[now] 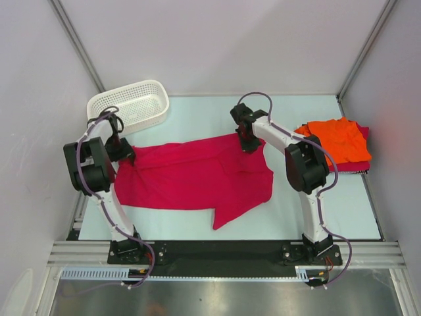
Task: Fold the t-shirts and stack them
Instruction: Fold the flattened tshirt in 1/3 of the way
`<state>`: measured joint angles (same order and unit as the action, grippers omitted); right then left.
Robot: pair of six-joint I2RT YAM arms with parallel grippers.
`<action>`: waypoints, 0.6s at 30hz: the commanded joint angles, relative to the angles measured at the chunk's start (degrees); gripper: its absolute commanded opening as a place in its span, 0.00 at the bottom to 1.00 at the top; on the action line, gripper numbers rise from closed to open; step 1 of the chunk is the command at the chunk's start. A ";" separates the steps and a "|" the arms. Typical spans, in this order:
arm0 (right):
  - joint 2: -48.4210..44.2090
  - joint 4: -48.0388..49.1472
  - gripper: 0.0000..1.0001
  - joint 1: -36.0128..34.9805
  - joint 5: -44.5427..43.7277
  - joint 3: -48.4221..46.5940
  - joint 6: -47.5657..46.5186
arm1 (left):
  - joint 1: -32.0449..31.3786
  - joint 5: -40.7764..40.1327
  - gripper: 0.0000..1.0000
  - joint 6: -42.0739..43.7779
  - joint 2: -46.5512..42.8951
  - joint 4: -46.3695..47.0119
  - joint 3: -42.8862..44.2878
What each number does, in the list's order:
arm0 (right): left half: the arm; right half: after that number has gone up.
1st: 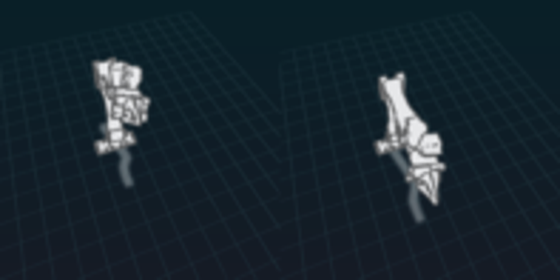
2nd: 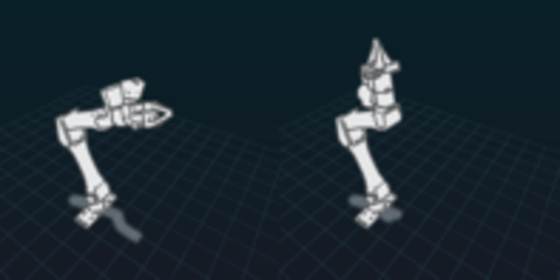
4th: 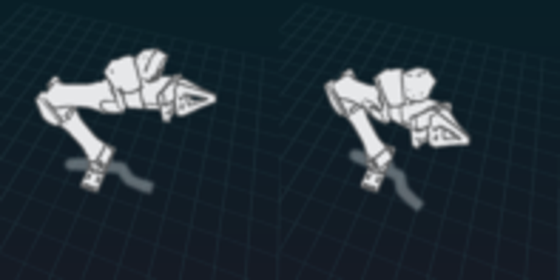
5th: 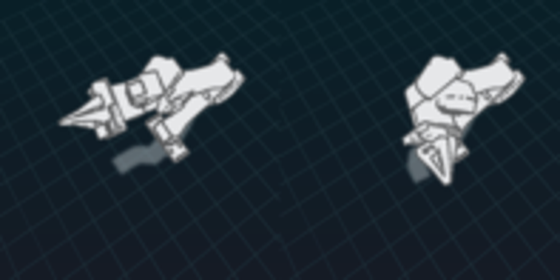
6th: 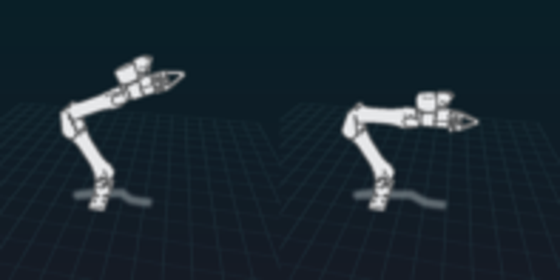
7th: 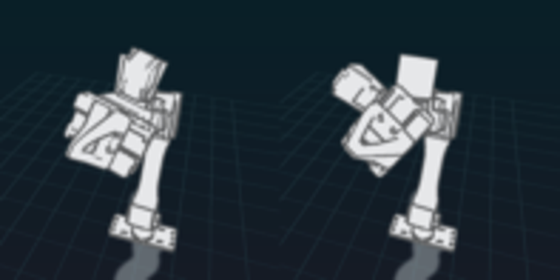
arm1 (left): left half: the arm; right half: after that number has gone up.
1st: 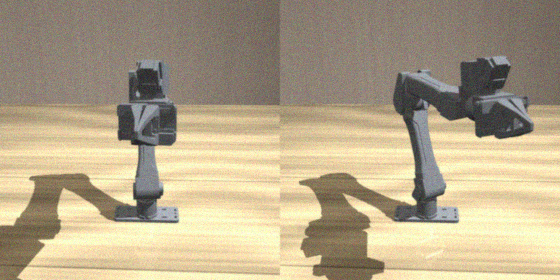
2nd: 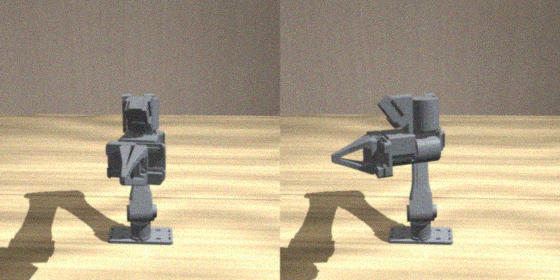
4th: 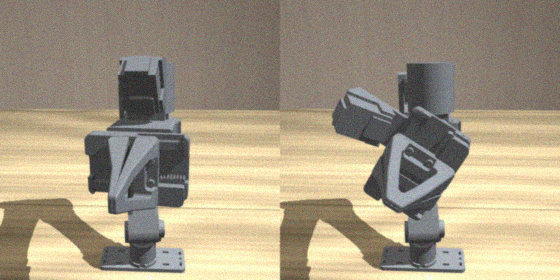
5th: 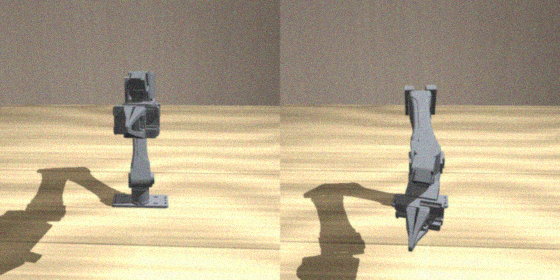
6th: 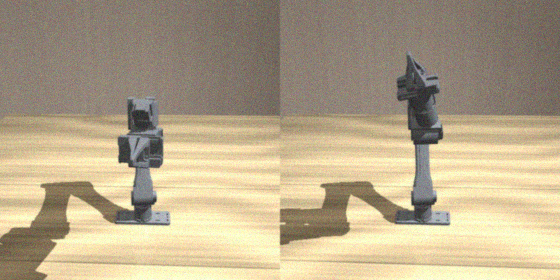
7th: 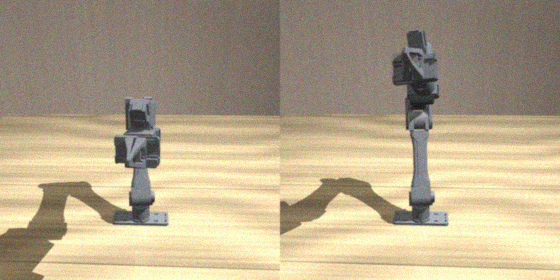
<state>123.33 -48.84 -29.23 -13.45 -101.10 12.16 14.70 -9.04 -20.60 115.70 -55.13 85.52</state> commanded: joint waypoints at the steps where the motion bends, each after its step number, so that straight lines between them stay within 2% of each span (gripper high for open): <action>1: -3.17 -2.23 0.00 0.40 0.45 0.19 0.58 | 0.42 1.65 0.90 -1.28 -7.75 0.81 0.71; 2: -4.83 -1.62 0.00 0.58 0.53 1.42 0.93 | 0.51 2.70 0.99 -0.76 -9.95 2.30 0.18; 5: -13.44 3.04 0.00 1.98 1.67 8.18 2.77 | 0.51 7.88 1.00 0.38 -19.00 5.55 -2.01; 7: -19.93 6.37 0.14 3.65 3.25 12.22 4.70 | 0.51 10.95 1.00 0.65 -24.61 7.22 -4.38; 8: -21.53 7.52 0.30 4.88 6.04 16.16 5.23 | 0.42 11.49 0.99 0.91 -26.04 8.71 -5.00; 10: -24.09 9.98 0.50 8.13 7.99 19.35 6.03 | 0.42 12.81 1.00 1.00 -27.63 10.48 -7.10; 11: -24.01 10.17 0.64 8.92 7.83 21.10 6.29 | 0.51 13.25 1.00 1.09 -27.81 11.36 -7.55; 13: -22.53 10.52 0.78 10.33 6.52 21.91 6.03 | 0.42 13.26 1.00 1.09 -26.94 12.24 -8.17; 15: -21.64 12.87 0.86 11.04 4.93 22.78 5.50 | 0.33 11.77 1.00 1.26 -24.13 12.86 -8.35; 18: -18.75 16.92 0.88 12.53 7.99 22.53 5.41 | 0.51 9.92 1.00 2.58 -19.82 12.51 -6.86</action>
<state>100.71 -38.26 -17.12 -8.03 -79.55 17.17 14.94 1.72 -20.32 89.86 -43.92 79.42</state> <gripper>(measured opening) 0.872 0.994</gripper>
